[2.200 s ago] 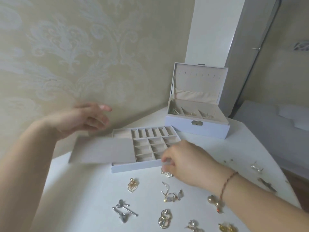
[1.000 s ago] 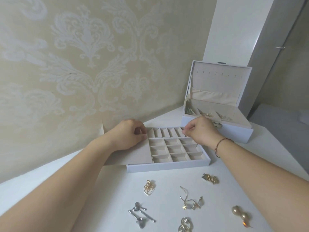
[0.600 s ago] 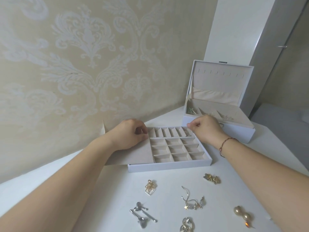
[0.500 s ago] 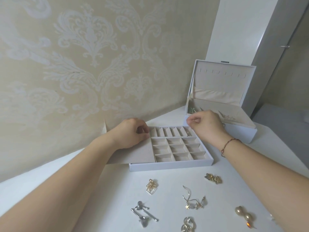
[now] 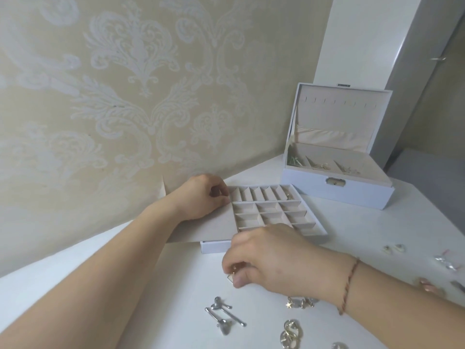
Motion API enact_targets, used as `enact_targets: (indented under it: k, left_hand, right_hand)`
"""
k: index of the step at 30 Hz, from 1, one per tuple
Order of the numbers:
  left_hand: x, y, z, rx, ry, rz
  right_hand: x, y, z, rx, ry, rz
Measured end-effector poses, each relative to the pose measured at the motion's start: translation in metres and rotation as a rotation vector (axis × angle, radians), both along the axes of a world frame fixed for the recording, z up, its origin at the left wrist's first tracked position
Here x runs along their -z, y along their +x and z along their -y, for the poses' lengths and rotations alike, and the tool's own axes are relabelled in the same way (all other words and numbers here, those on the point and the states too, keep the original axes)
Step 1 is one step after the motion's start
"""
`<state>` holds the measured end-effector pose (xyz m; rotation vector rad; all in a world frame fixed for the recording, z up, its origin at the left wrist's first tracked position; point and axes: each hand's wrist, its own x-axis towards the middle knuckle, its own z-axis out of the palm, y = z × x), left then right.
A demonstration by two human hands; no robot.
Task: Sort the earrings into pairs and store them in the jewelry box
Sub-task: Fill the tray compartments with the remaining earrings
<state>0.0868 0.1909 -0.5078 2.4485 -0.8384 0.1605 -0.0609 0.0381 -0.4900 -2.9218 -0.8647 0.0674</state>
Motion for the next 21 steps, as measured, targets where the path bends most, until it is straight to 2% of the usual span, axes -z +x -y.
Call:
enact_targets:
  k: [5,8,10,13,21]
  left_hand:
    - [0.001,0.001,0.000,-0.001,-0.002,0.000]
    - [0.001,0.002,0.000,0.003,0.001,0.007]
    - [0.001,0.002,0.000,0.004,0.006,0.009]
    - [0.001,0.003,0.000,0.004,0.007,-0.005]
    - [0.001,0.003,-0.001,0.007,0.008,0.006]
  right_hand:
    - [0.003,0.003,0.015,0.084,0.197,-0.116]
    - [-0.007,0.015,0.027,0.160,0.437,-0.146]
    - [-0.013,0.031,0.034,0.262,0.590,-0.080]
    - [-0.009,0.062,0.040,0.386,0.595,0.057]
    - [-0.001,0.082,0.046,0.403,0.509,-0.014]
